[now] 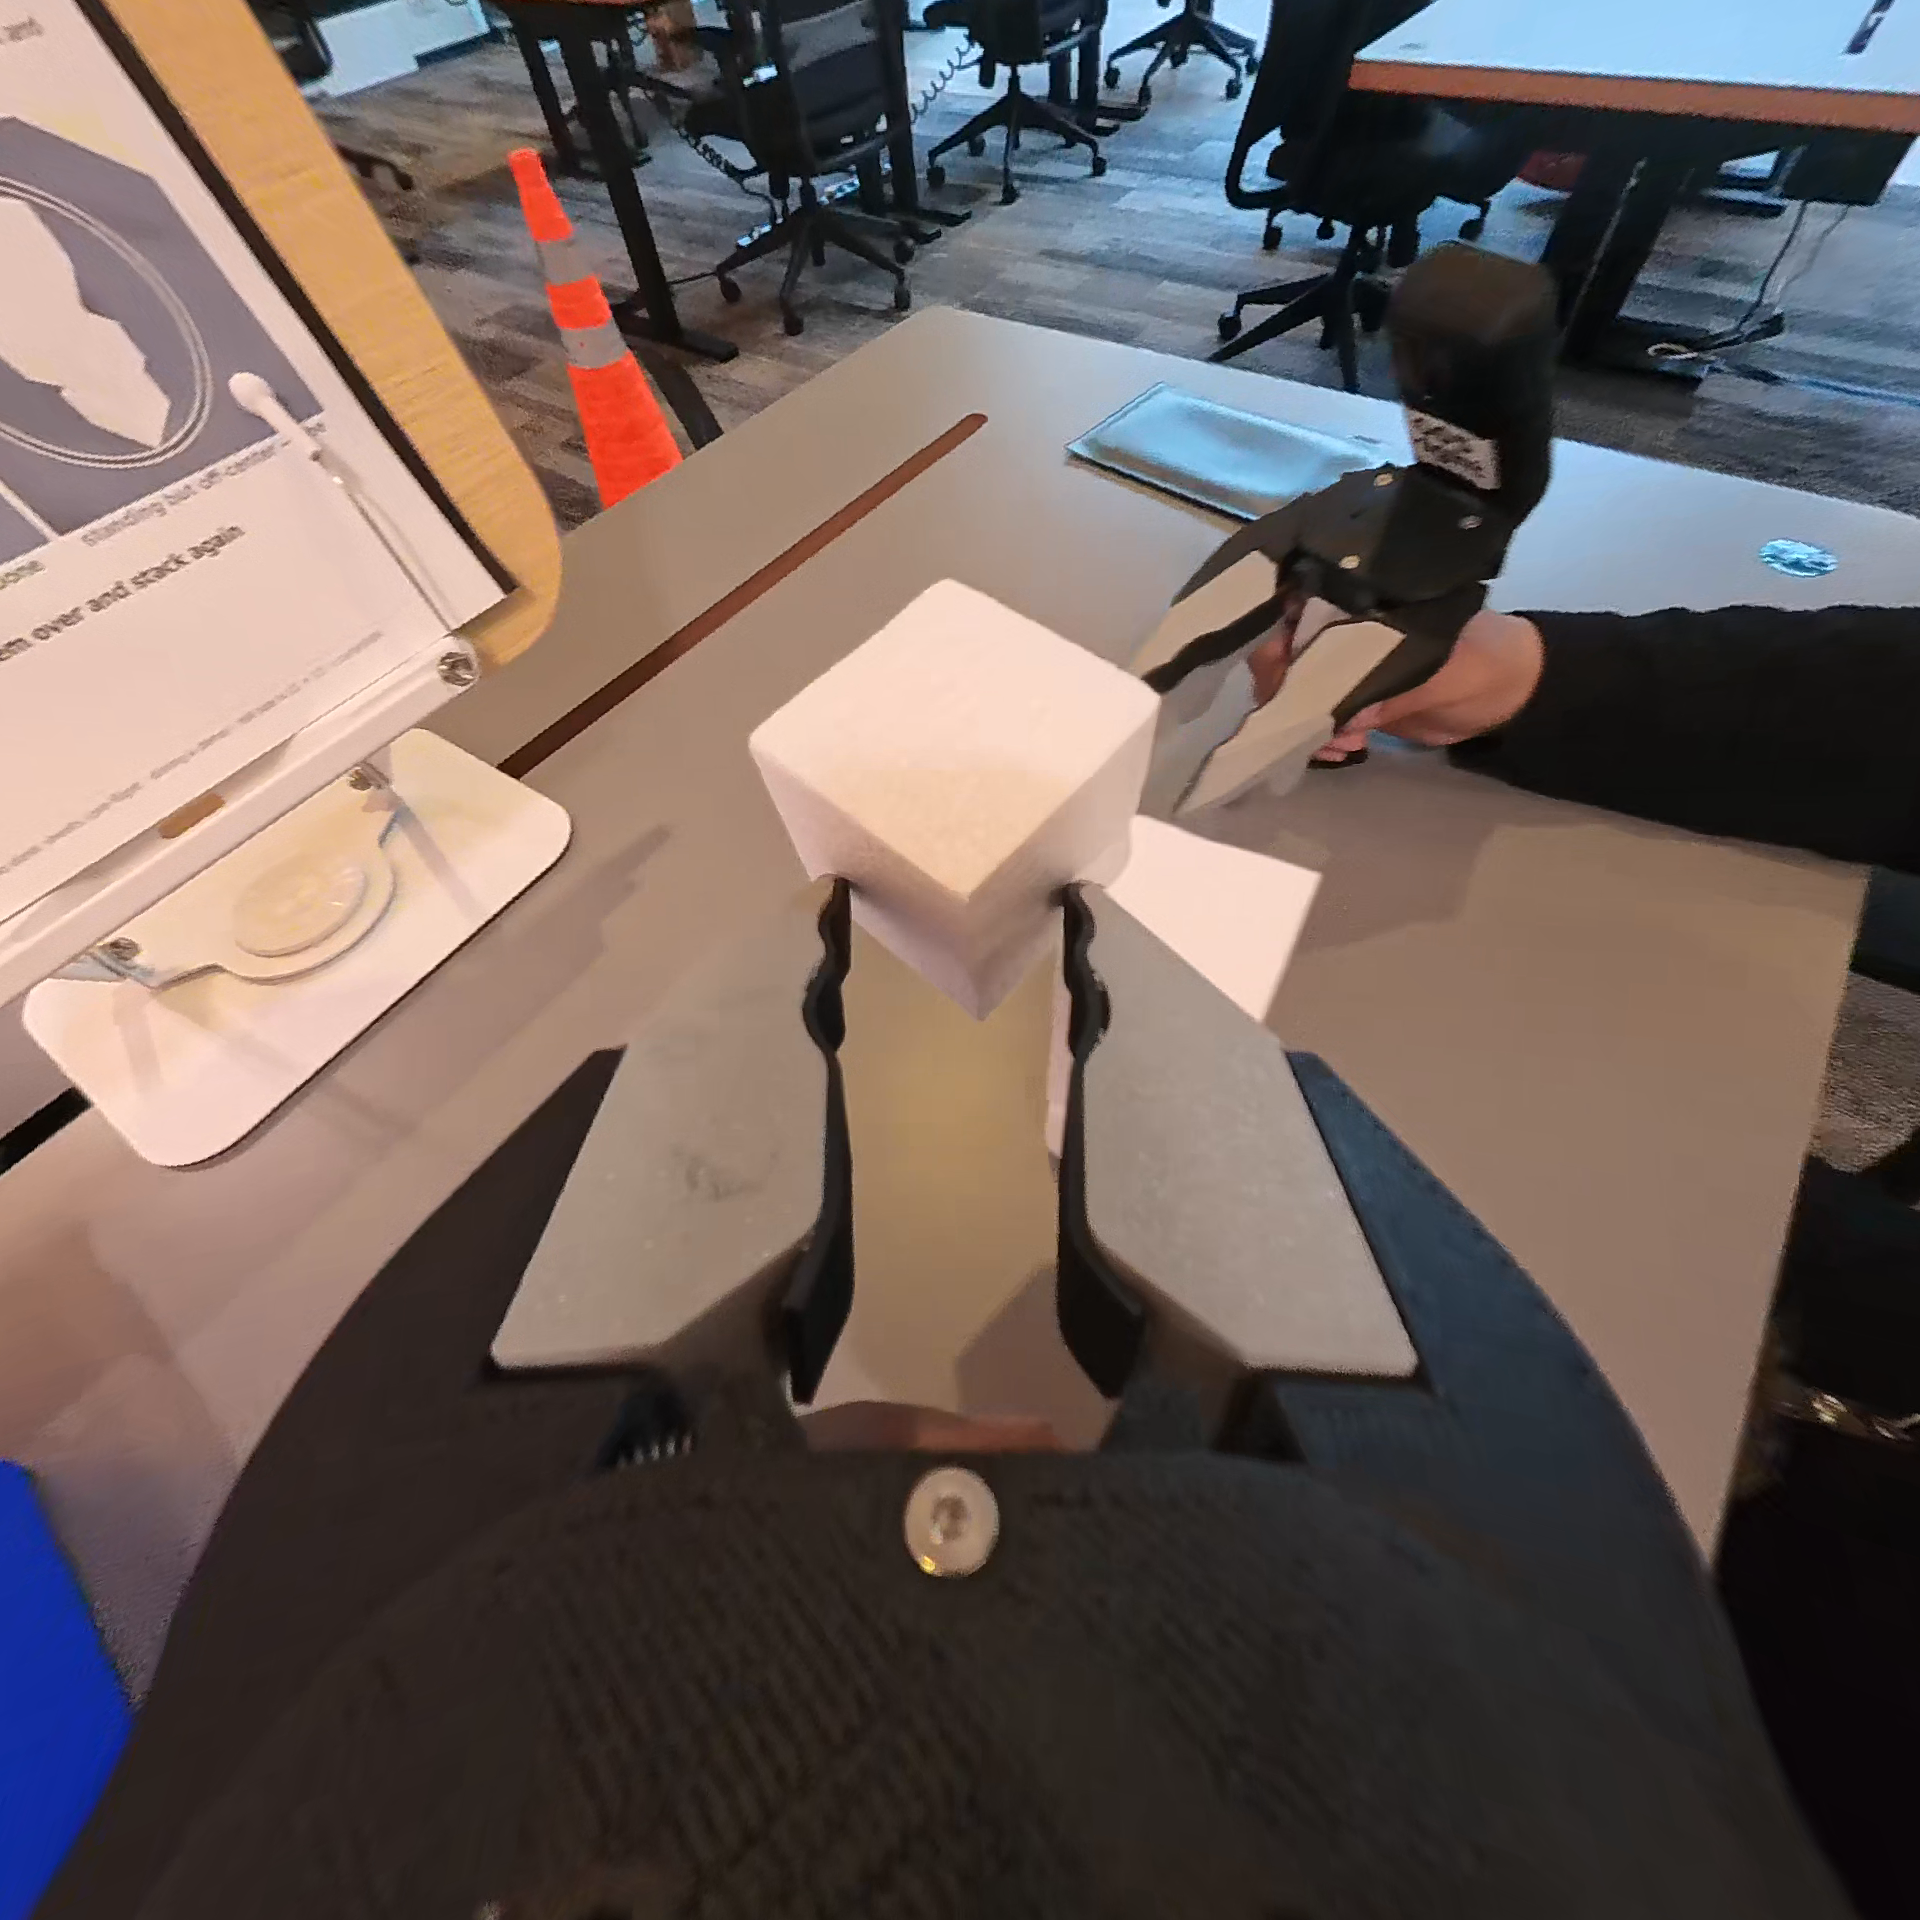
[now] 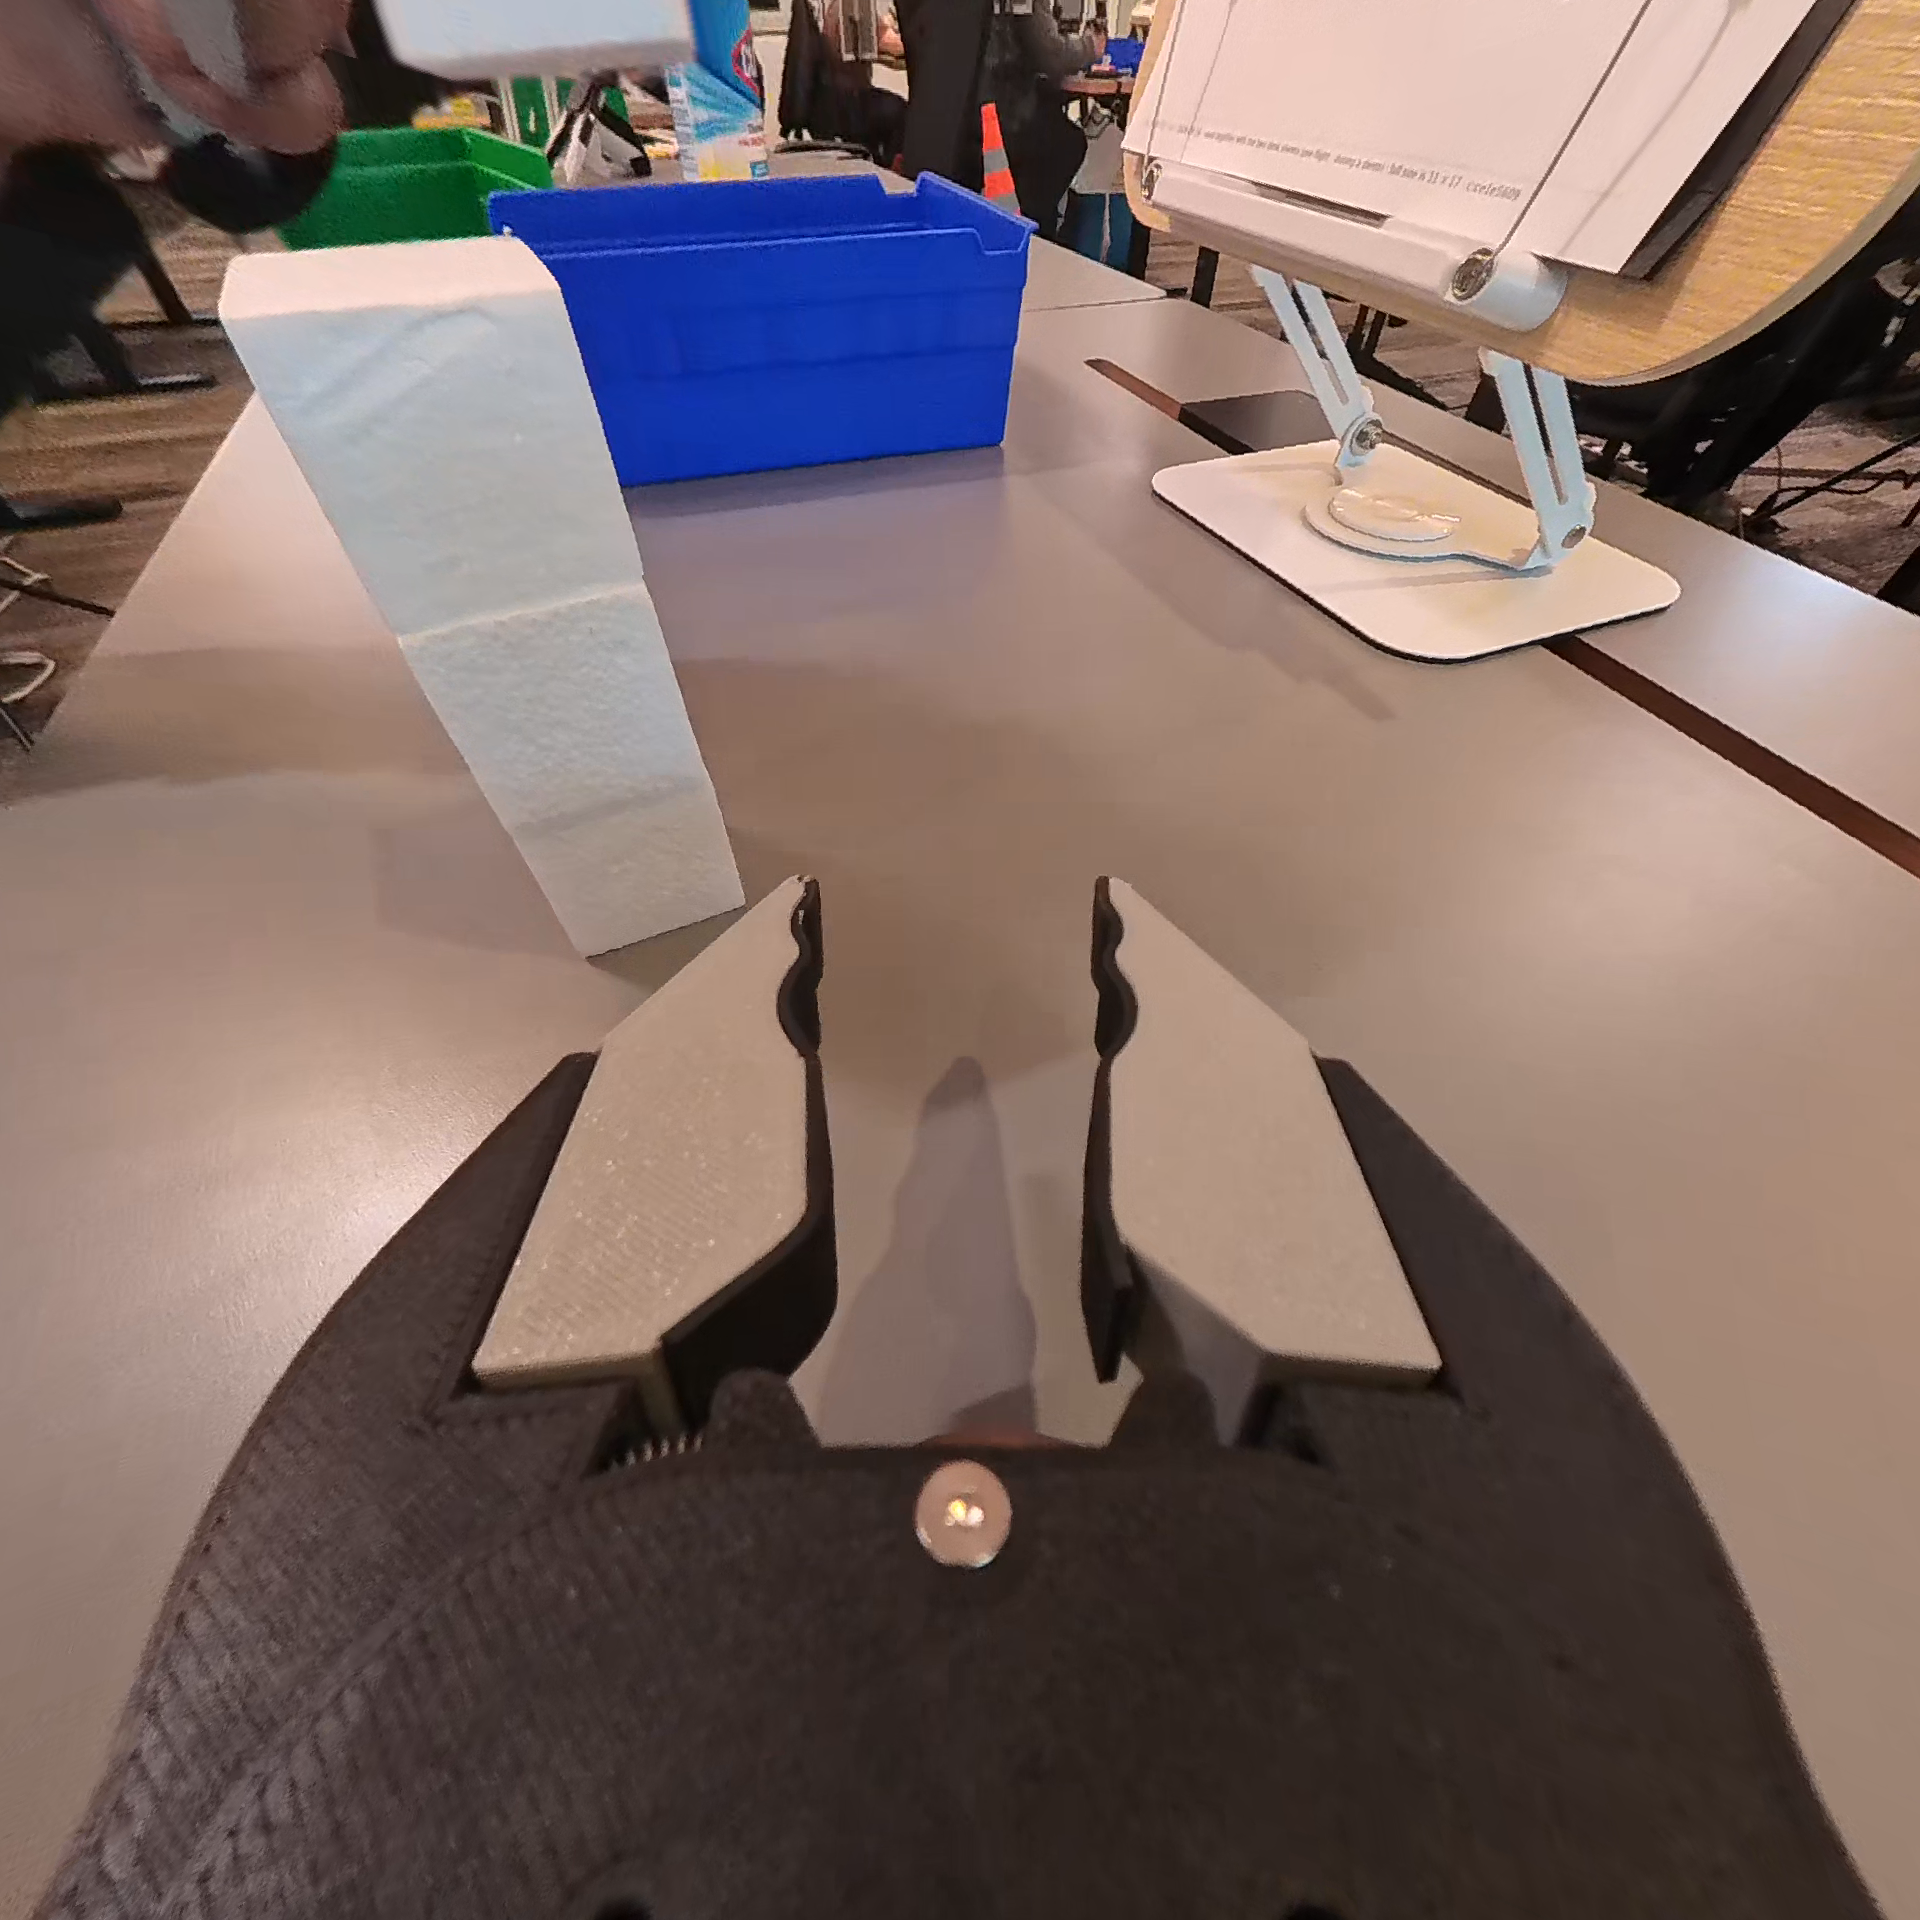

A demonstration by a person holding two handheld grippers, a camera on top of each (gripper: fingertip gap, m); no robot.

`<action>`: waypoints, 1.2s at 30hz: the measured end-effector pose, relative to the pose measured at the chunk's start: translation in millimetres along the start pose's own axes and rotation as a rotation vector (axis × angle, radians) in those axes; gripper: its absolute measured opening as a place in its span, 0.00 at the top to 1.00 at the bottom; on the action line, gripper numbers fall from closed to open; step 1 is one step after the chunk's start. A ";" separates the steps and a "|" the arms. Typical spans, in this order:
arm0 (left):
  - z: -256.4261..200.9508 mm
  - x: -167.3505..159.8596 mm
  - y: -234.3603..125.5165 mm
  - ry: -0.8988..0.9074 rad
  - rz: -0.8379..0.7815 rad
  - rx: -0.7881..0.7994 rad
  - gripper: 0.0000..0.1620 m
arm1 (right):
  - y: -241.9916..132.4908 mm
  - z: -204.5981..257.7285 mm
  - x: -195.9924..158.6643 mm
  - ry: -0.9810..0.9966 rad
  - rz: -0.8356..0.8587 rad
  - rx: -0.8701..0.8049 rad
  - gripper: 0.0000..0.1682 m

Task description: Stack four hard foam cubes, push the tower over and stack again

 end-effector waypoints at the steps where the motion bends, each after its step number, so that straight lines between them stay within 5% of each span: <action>1: -5.2 1.0 -0.8 0.000 0.002 -0.005 0.76 | -0.2 -0.4 -0.1 0.000 0.000 -0.001 0.70; 36: -54.9 -1.6 8.7 -0.076 0.095 0.107 0.76 | -0.3 -1.9 -5.1 -0.030 0.037 -0.034 0.71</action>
Point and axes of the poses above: each gripper's, where its closed fingertips meet, y out along the fingers, x out of its top, z = x × y across the jaws, the point moved 2 cm from there along -y, back along the fingers, and after that the axes turned 6 degrees about z, right-handed, at the moved point
